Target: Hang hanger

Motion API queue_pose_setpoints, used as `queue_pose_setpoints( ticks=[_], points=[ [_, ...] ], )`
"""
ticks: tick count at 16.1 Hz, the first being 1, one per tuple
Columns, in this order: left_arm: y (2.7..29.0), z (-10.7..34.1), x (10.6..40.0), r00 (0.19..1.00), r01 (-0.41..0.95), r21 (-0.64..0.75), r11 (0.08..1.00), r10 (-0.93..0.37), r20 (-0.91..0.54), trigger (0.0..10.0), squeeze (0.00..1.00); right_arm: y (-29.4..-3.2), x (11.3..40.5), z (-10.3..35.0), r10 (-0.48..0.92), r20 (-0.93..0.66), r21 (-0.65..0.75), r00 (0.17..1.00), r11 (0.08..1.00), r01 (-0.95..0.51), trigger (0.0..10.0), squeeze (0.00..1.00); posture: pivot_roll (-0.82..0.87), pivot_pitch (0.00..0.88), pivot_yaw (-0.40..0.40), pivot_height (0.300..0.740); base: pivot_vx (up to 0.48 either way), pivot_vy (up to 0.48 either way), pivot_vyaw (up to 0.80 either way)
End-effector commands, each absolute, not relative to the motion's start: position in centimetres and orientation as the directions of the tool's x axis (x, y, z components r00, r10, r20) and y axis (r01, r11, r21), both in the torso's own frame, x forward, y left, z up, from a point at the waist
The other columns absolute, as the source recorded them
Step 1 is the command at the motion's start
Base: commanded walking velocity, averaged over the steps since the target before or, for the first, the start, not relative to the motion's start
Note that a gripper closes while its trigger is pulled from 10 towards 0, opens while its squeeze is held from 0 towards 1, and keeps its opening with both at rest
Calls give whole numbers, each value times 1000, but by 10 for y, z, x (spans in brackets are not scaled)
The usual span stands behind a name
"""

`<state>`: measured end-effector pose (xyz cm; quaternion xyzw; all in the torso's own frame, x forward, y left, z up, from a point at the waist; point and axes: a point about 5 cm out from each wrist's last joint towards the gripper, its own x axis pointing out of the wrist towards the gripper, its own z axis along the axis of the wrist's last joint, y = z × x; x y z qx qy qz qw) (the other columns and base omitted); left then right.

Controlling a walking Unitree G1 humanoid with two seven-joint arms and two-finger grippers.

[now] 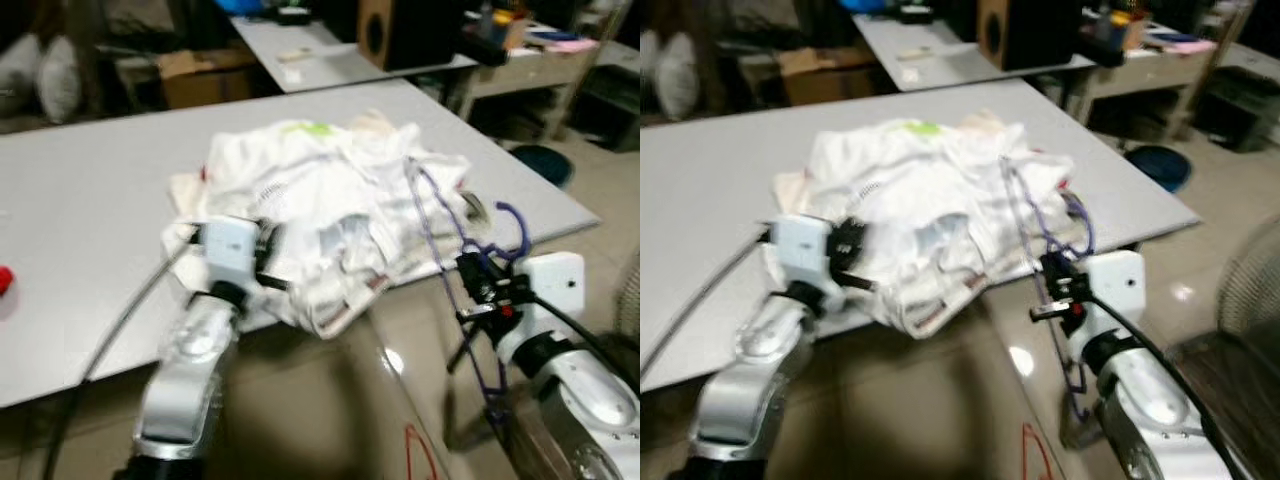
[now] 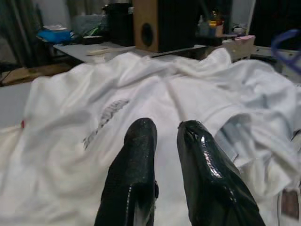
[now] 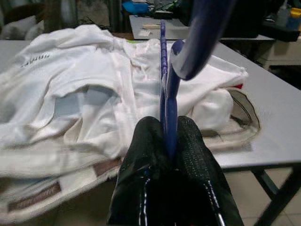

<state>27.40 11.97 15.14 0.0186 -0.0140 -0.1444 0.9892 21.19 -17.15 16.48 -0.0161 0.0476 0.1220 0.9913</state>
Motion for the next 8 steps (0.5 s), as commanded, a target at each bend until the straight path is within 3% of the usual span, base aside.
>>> queue_pose_setpoints(
  ticks=[1,4,6,7,8],
  points=[
    [129,156,275,965,257,62,964,-260,36,10000,0,-166,213,168,276,-73,-2,958,961,-277,10000,0,-5,37,1,740,330,0,0],
    [124,157,278,955,292,56,955,-294,32,10000,0,-170,212,169,257,-60,8,964,966,-257,10000,0,-9,37,14,740,319,0,0],
    [108,153,271,885,465,24,885,-465,-1,10000,0,-174,210,170,238,-48,17,970,971,-237,10000,0,-13,36,20,740,0,0,0],
    [99,152,264,820,572,41,819,-572,3,10000,1000,-177,207,171,237,-43,20,970,971,-237,10000,0,-17,37,22,740,0,0,0],
    [95,151,260,764,645,21,764,-645,3,10000,1000,-181,203,171,242,-41,18,969,970,-241,10000,0,-20,37,26,740,0,0,0]
  ],
)
